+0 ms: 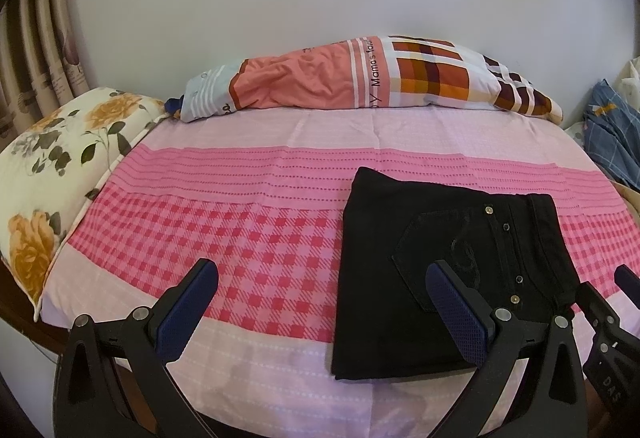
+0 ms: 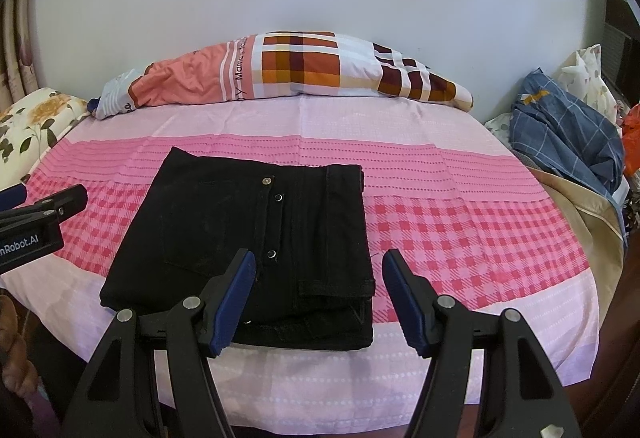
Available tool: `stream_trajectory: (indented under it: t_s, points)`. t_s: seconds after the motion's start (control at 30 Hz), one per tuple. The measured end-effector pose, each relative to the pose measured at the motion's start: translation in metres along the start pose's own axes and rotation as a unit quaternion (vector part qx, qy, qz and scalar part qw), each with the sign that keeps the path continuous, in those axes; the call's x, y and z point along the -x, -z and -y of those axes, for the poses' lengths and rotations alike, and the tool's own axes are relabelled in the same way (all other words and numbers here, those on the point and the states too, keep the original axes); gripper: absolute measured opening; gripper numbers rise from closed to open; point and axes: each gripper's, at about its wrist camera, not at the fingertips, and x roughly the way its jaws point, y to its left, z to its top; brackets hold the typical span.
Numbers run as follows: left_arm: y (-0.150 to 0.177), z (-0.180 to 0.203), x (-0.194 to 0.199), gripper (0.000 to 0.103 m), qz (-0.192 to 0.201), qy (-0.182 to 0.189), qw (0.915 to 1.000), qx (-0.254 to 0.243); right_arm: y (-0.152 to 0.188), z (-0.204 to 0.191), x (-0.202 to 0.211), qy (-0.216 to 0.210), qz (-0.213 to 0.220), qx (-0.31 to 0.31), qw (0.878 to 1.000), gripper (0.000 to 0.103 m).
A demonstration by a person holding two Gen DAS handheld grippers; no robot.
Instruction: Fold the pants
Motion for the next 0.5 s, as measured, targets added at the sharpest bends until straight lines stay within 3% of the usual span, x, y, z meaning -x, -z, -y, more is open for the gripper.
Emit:
stream_trajectory:
  t_s: [0.5]
  points:
    - [0.0002,0.0003,0.0001,0.103,0.001,0.000,1.0000,0.000,0.0014,0.0019,-0.0021,0.000,-0.006,0.003,1.000,0.063]
